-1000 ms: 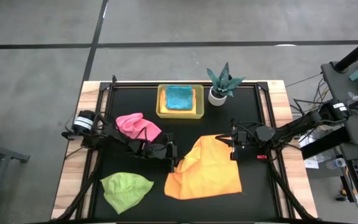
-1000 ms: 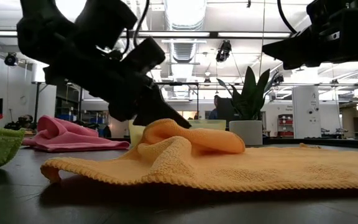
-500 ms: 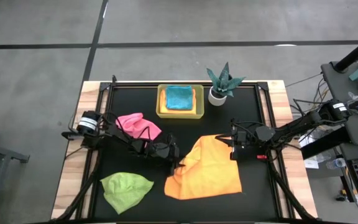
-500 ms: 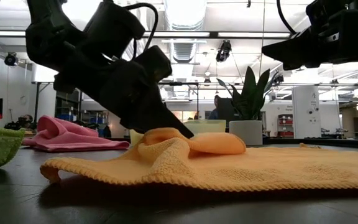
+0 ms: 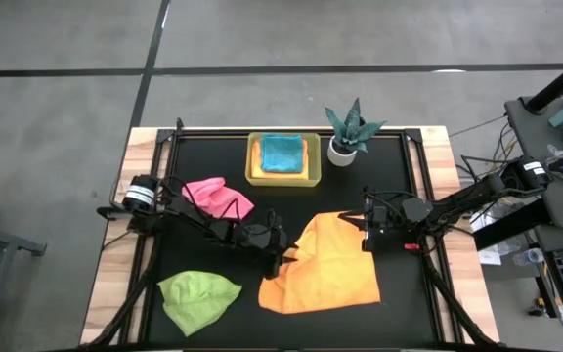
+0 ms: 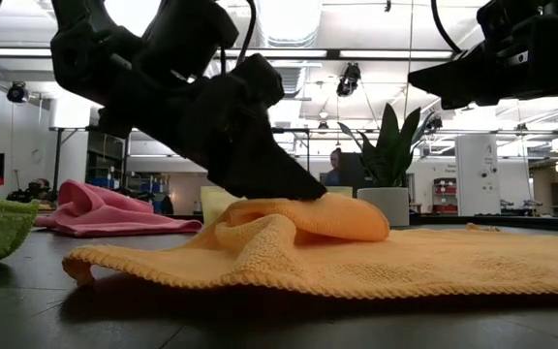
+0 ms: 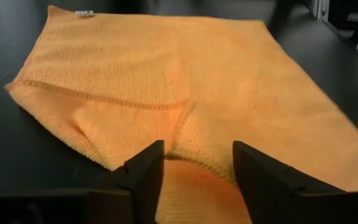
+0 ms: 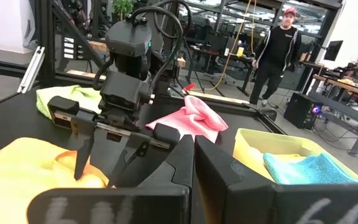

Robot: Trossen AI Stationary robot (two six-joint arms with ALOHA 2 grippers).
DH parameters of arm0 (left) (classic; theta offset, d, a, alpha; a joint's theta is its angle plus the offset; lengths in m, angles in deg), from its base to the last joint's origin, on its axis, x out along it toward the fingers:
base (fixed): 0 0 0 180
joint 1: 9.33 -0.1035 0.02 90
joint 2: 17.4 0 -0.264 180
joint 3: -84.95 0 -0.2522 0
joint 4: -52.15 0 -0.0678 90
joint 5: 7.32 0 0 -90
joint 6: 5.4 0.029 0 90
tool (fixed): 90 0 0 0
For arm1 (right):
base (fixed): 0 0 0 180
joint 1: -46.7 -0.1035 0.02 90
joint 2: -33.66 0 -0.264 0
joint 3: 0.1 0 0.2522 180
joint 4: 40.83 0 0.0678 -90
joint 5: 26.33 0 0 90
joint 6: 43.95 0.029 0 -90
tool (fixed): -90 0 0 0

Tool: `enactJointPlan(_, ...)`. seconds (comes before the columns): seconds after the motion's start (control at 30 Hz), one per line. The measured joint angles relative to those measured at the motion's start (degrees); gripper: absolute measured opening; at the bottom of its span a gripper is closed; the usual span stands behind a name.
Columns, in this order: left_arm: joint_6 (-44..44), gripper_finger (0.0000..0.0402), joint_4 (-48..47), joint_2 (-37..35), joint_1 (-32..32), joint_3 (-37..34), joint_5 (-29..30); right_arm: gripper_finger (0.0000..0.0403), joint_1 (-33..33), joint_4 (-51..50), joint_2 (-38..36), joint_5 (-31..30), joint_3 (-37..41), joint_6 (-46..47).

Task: Fold microfiber towels
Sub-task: Fold the orange microfiber cloth

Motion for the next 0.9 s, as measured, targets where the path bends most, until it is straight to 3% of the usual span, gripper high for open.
enactJointPlan(0.37,3.81,0.0010,-0.11,-0.91,-0.14,0.32,1.40,0.0009,0.01,0.00,0.00,0.00,0.00,-0.05)
enactJointPlan(0.5,5.36,0.0009,-3.10,-5.01,-0.20,-0.30,1.42,0.0009,0.00,0.00,0.00,0.00,0.00,0.06)
enactJointPlan(0.63,6.58,0.0002,-15.01,-10.75,-0.17,-0.67,3.83,0.0009,0.00,-0.03,0.00,0.00,0.00,0.08)
enactJointPlan(0.77,6.58,0.0003,-29.57,-16.18,-0.20,-0.78,12.93,0.0009,0.00,-0.02,0.00,0.00,0.00,0.11)
enactJointPlan(0.9,6.34,0.0003,-38.23,-19.35,-0.25,-1.39,23.44,0.0009,0.00,0.13,0.02,0.00,0.00,0.17)
